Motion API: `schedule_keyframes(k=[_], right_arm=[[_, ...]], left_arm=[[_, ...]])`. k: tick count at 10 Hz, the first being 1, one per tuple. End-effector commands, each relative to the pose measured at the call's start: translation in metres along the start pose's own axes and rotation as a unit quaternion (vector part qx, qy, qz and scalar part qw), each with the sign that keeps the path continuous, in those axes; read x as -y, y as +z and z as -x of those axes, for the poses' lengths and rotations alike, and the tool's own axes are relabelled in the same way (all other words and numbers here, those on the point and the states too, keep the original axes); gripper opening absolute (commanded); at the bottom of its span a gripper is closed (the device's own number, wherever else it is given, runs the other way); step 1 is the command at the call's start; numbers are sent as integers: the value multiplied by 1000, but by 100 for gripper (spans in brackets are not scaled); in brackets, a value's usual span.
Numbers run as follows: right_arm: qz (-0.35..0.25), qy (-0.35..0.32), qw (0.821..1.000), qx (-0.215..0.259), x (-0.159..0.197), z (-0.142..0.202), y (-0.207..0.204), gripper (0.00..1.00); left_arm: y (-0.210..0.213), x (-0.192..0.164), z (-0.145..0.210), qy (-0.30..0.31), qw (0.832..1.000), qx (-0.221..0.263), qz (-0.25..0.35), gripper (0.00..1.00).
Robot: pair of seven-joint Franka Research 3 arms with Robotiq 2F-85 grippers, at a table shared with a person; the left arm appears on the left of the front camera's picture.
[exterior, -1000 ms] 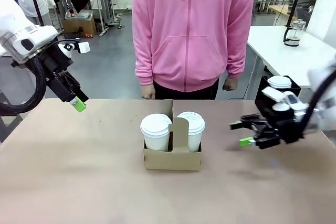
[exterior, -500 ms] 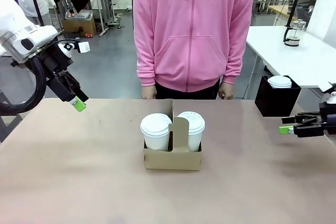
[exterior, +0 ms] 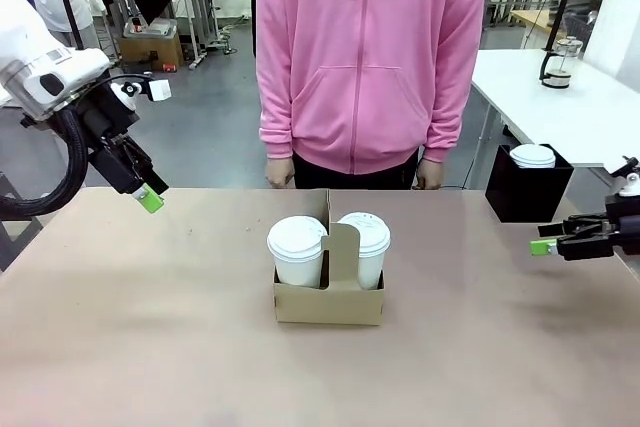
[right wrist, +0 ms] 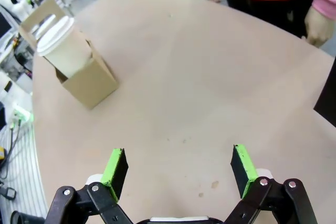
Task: Pour a drink into a cup and package it in a carrier.
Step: Insert the held 600 ml Paper Cup into the Cup Carrier.
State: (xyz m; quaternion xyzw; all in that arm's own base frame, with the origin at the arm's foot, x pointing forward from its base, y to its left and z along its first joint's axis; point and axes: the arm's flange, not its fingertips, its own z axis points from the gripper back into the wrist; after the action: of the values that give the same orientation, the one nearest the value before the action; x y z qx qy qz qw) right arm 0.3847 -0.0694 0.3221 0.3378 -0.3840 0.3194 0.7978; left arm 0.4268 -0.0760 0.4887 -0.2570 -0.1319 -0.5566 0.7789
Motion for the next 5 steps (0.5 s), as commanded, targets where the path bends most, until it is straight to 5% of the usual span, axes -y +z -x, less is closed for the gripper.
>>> schedule_keyframes(k=[1, 5], right_arm=[[-5, 9, 1000, 8, 0, 1, 3, 100], [-5, 9, 1000, 8, 0, 1, 3, 100]], left_arm=[[1, 1, 0, 4, 1000, -1, -4, 100], [1, 1, 0, 4, 1000, -1, -4, 100]])
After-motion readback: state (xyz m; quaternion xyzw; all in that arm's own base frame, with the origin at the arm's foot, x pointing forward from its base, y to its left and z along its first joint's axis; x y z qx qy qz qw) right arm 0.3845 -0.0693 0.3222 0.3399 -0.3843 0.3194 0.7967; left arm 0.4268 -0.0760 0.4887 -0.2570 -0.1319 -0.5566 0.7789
